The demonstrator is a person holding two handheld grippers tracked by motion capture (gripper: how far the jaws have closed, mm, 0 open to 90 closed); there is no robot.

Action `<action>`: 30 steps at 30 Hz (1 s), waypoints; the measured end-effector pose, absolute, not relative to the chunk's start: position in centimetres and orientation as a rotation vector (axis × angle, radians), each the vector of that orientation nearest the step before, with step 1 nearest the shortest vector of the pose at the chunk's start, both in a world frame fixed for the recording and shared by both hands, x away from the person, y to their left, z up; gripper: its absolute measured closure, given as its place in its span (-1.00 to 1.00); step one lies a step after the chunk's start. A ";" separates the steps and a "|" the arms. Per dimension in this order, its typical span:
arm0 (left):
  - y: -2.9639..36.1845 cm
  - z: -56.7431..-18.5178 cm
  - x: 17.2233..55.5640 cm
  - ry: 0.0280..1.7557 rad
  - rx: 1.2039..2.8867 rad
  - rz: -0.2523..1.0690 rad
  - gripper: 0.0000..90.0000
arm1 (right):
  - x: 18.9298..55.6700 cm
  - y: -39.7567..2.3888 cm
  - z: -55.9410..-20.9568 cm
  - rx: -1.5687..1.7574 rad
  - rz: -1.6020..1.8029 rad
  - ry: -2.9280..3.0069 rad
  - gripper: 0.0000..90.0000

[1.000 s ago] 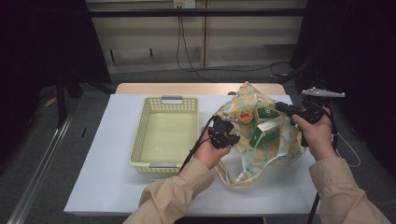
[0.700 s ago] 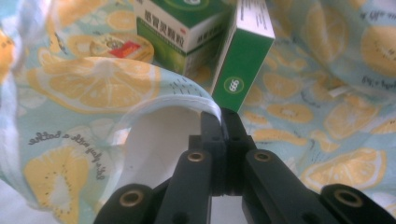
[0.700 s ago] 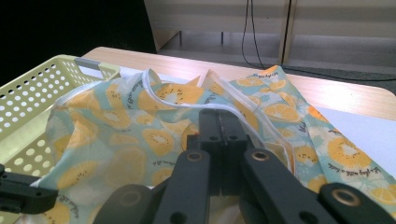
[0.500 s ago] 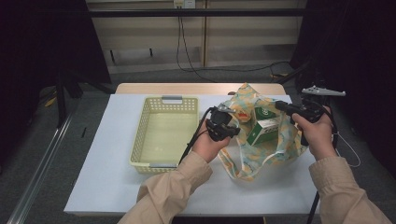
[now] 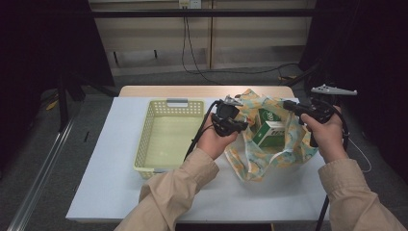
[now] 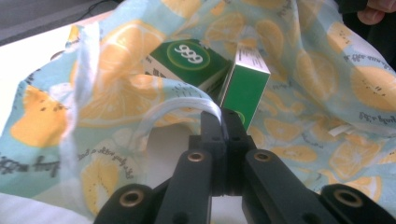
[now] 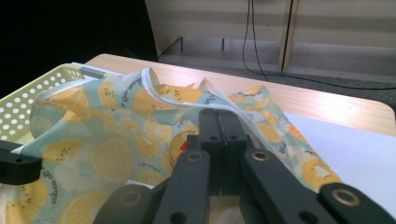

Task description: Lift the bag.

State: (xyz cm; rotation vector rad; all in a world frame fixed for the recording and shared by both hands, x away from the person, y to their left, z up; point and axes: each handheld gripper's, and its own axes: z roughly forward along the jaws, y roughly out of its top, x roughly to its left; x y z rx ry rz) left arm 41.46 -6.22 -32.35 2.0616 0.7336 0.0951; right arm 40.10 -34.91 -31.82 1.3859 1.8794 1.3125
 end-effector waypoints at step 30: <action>-5.2 -20.4 46.8 0.718 1.939 0.216 1.00 | 41.6 -34.5 -23.3 1.267 1.382 1.805 1.00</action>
